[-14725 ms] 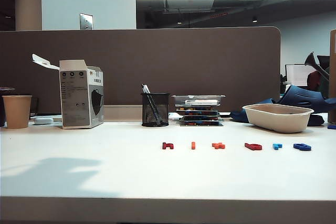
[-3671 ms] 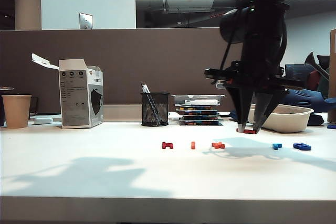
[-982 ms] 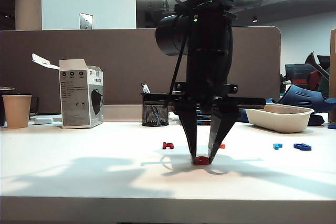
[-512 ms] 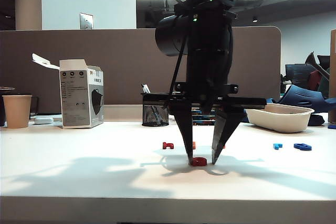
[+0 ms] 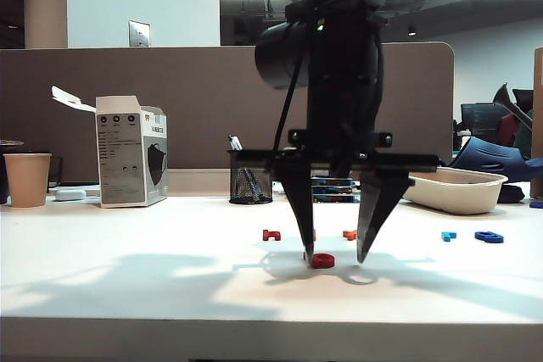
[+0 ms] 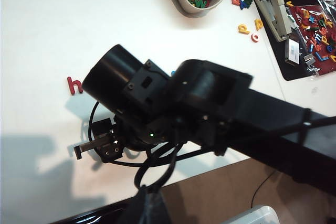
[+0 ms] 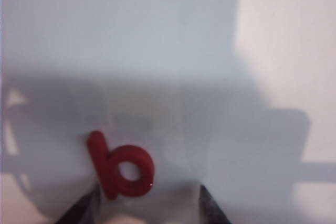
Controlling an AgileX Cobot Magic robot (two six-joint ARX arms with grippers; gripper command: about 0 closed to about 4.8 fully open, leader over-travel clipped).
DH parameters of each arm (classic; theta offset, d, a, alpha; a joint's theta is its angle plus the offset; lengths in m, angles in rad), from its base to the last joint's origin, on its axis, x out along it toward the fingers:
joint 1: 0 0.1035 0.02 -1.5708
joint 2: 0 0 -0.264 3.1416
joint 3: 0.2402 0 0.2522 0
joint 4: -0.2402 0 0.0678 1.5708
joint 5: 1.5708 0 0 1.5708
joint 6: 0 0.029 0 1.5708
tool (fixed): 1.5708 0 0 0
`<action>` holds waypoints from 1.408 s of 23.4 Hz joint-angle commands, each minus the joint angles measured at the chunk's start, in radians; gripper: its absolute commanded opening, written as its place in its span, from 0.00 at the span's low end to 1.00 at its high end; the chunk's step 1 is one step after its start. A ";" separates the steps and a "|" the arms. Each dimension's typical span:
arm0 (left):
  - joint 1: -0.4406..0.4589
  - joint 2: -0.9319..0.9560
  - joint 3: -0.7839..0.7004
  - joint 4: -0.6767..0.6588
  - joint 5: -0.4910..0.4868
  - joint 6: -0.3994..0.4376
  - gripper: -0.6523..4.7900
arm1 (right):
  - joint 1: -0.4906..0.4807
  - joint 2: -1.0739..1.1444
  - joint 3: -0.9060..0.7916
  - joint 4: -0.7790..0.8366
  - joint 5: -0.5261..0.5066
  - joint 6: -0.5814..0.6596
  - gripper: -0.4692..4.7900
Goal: Select the appropriate letters from the row of letter magnets placed on the table to arrange into the word "big".
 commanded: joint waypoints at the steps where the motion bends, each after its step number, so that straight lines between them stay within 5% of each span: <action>1: 0.000 -0.003 0.002 0.011 -0.003 0.000 0.11 | -0.008 -0.034 0.004 0.007 0.009 -0.004 0.53; 13: 0.000 -0.003 0.002 0.011 -0.003 0.000 0.11 | -0.122 -0.090 0.005 0.079 0.068 -0.065 0.53; 33: 0.000 -0.003 0.002 0.011 -0.003 0.000 0.11 | -0.143 -0.058 0.011 0.330 -0.134 -0.074 0.53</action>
